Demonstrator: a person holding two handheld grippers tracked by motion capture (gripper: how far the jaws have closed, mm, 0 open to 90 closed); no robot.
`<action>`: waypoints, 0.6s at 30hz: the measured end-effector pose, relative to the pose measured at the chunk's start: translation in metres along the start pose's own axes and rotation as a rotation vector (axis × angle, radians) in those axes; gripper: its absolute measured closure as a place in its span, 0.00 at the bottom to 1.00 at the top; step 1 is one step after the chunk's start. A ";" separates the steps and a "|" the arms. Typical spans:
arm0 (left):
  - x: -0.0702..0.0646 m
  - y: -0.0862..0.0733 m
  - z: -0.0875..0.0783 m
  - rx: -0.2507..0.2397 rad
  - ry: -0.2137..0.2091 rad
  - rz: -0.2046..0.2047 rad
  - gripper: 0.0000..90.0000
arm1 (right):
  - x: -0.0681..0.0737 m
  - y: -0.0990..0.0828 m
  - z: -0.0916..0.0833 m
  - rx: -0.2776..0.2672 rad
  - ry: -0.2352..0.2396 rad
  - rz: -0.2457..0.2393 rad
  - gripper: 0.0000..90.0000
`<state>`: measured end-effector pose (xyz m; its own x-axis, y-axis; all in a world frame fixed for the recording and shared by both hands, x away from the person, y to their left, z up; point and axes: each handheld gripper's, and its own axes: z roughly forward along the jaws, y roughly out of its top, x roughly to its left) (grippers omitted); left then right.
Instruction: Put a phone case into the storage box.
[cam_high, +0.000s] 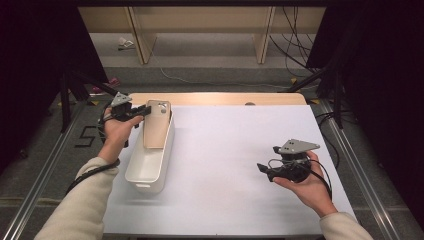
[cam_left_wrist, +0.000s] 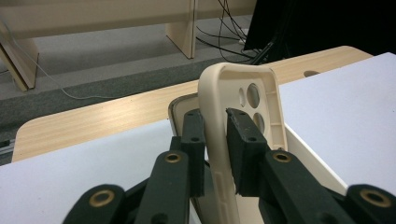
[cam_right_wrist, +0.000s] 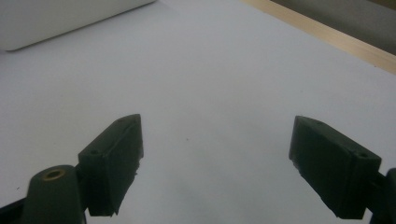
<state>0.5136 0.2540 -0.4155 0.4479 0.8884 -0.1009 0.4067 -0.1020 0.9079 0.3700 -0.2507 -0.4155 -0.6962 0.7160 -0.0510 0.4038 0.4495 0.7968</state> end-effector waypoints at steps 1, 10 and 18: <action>0.000 0.000 0.000 0.003 0.003 0.003 0.85 | 0.000 0.000 0.000 0.001 0.001 -0.001 0.21; -0.001 0.001 0.004 0.037 0.036 0.035 0.82 | 0.000 0.000 0.000 0.003 0.003 -0.001 0.21; -0.004 0.001 0.007 0.066 0.080 0.074 0.76 | 0.000 0.000 0.000 0.002 0.003 0.001 0.21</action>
<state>0.5184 0.2474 -0.4170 0.4149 0.9099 0.0000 0.4274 -0.1949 0.8828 0.3700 -0.2509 -0.4156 -0.6976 0.7149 -0.0486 0.4059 0.4501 0.7954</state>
